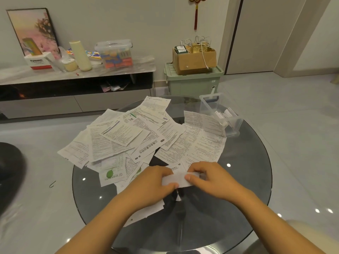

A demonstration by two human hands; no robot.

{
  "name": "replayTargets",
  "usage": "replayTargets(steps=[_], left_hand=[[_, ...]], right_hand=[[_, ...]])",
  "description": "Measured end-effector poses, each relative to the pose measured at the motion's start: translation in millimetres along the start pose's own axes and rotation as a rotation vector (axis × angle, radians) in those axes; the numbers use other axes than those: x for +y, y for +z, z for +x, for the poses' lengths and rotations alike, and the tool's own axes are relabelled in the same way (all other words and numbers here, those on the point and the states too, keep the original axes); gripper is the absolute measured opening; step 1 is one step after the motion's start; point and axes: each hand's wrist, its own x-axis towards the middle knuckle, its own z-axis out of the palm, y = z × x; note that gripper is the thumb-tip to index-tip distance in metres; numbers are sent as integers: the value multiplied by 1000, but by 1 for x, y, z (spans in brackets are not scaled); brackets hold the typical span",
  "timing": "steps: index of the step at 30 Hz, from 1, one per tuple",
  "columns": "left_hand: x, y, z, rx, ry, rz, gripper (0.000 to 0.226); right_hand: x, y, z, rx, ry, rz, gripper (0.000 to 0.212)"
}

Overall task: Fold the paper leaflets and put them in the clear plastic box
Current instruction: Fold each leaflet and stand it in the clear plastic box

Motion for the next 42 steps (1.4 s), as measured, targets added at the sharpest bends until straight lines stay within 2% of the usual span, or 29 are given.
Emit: replayTargets(steps=[3, 8, 10, 14, 16, 19, 22, 25, 28, 30, 33, 38, 42], left_hand=[[-1, -1, 3, 59, -49, -61, 10], [-6, 3, 10, 142, -99, -32, 8], [-7, 6, 11, 118, -104, -21, 19], [-9, 13, 11, 82, -107, 73, 55], [-9, 14, 11, 118, -99, 107, 60], [-7, 11, 10, 188, -45, 176, 46], [-2, 10, 6, 141, 7, 154, 24], [-1, 14, 1, 70, 42, 156, 35], [-2, 19, 0, 55, 82, 257, 49], [-2, 20, -1, 70, 107, 292, 49], [-4, 21, -3, 118, 152, 294, 33], [-7, 21, -5, 180, 150, 243, 17], [-11, 17, -5, 206, 72, 105, 15]], right_hand=[[-1, 4, 1, 88, 68, 82, 4], [0, 11, 5, 83, 174, 46, 42], [0, 15, 7, 70, 182, -22, 49], [-1, 19, 8, 68, 207, -53, 55], [-3, 19, 6, 88, 200, -55, 57], [-5, 19, 3, 122, 202, -34, 45], [-6, 18, 1, 163, 261, 25, 28], [-13, 16, -1, 133, 330, 153, 17], [-20, 11, -3, 33, 397, 412, 8], [-24, 8, -3, -22, 397, 526, 8], [-27, 4, -3, -53, 376, 560, 11], [-21, 5, 0, 96, 251, 432, 13], [-18, 11, 0, 111, 126, 295, 29]])
